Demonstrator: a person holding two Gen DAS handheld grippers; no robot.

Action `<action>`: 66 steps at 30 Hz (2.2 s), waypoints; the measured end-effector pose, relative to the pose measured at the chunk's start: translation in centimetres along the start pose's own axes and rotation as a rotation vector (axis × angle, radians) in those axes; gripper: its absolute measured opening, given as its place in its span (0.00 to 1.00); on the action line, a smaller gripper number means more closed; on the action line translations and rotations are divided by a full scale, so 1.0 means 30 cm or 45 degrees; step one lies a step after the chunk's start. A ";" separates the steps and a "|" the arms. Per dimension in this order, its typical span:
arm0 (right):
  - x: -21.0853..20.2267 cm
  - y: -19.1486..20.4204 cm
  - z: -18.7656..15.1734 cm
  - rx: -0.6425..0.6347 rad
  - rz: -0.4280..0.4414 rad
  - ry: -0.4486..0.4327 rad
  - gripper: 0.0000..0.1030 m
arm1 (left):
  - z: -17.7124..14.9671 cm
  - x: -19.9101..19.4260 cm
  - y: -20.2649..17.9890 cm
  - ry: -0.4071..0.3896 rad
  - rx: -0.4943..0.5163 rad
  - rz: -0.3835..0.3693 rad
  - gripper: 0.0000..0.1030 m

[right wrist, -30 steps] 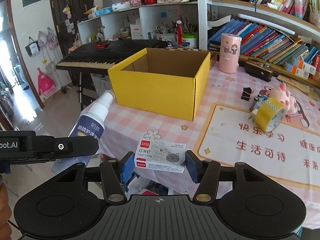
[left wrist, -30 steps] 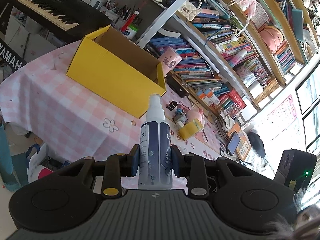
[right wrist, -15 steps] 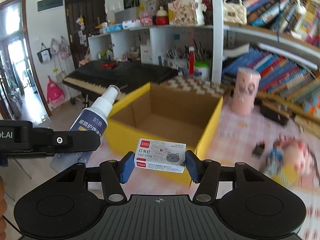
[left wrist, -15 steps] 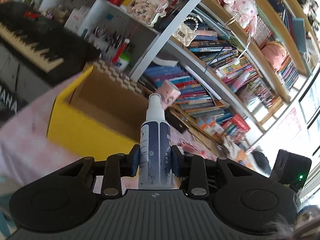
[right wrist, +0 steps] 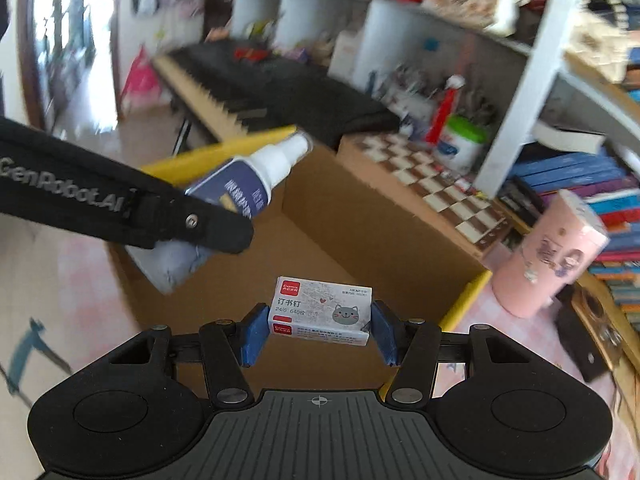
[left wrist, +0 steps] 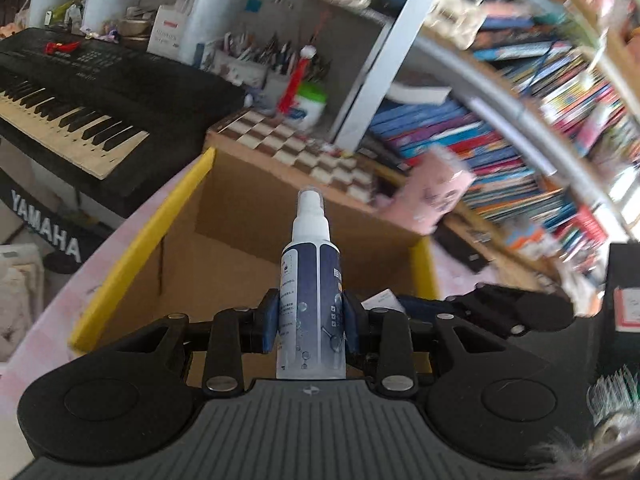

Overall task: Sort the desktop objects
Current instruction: 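Carry the spray bottle and staple box with both tools into the yellow box, then open both tools to drop the bottle and staple box into the box, then withdraw both tools from the box back toward the table objects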

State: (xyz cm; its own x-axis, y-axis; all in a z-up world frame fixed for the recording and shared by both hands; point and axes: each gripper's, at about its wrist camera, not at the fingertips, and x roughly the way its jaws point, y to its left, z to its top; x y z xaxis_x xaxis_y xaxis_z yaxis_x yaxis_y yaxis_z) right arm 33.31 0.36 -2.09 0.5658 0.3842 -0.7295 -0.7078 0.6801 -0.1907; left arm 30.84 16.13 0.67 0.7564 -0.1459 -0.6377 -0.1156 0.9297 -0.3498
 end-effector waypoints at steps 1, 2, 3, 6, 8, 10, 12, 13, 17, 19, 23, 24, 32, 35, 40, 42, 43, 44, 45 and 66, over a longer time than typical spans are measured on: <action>0.023 -0.001 0.008 -0.031 0.017 0.018 0.53 | 0.006 0.026 0.002 0.021 0.010 0.018 0.29; 0.043 -0.001 0.014 -0.066 0.028 0.033 0.53 | 0.011 0.057 0.005 0.051 0.019 0.037 0.29; 0.064 0.003 0.020 -0.109 0.039 0.050 0.53 | 0.014 0.080 0.004 0.073 0.030 0.052 0.29; 0.118 0.013 0.030 -0.221 0.069 0.108 0.53 | 0.026 0.154 -0.003 0.168 0.072 0.117 0.29; 0.152 0.015 0.031 -0.285 0.066 0.142 0.53 | 0.029 0.195 -0.007 0.219 0.095 0.148 0.29; 0.183 0.011 0.028 -0.321 0.071 0.181 0.53 | 0.028 0.219 -0.007 0.249 0.107 0.161 0.29; 0.190 -0.001 0.038 -0.313 0.095 0.183 0.53 | 0.026 0.242 -0.010 0.268 0.122 0.172 0.29; 0.193 -0.001 0.040 -0.320 0.100 0.187 0.53 | 0.025 0.251 -0.014 0.275 0.126 0.174 0.29; 0.202 0.012 0.040 -0.388 0.120 0.207 0.53 | 0.025 0.277 -0.012 0.283 0.116 0.175 0.29; 0.212 0.019 0.042 -0.421 0.116 0.217 0.53 | 0.026 0.282 -0.013 0.282 0.114 0.175 0.29; 0.231 0.027 0.050 -0.438 0.074 0.224 0.54 | 0.033 0.274 -0.007 0.255 0.107 0.137 0.31; 0.229 0.026 0.054 -0.433 0.054 0.211 0.56 | 0.036 0.265 -0.006 0.233 0.111 0.133 0.39; 0.099 -0.027 0.062 -0.257 -0.052 0.049 0.72 | 0.073 0.058 -0.032 -0.010 0.165 0.093 0.69; -0.019 -0.057 0.050 -0.089 -0.074 -0.075 0.72 | 0.062 -0.058 -0.068 -0.133 0.227 0.078 0.81; -0.225 -0.080 0.016 0.172 -0.138 -0.258 0.72 | 0.003 -0.244 -0.116 -0.316 0.290 0.096 0.92; -0.300 -0.078 -0.004 0.259 -0.180 -0.324 0.72 | -0.033 -0.317 -0.129 -0.379 0.309 0.105 0.97; -0.330 -0.077 -0.013 0.293 -0.199 -0.348 0.72 | -0.052 -0.352 -0.134 -0.403 0.320 0.113 0.98; -0.361 -0.071 -0.024 0.327 -0.218 -0.373 0.73 | -0.068 -0.380 -0.136 -0.420 0.324 0.125 0.98; -0.390 -0.061 -0.036 0.362 -0.238 -0.399 0.73 | -0.086 -0.411 -0.137 -0.438 0.323 0.141 0.98; -0.689 0.289 -0.412 0.732 -0.477 -0.394 0.73 | -0.528 -0.743 -0.075 -0.449 0.259 0.274 1.00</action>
State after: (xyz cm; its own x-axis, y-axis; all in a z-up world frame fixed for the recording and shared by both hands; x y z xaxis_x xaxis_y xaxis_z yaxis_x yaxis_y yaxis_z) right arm 10.26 -9.41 3.23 0.8783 0.1632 -0.4493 -0.1602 0.9861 0.0450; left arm 4.03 11.92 4.79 0.9060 0.1494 -0.3960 -0.1923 0.9788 -0.0708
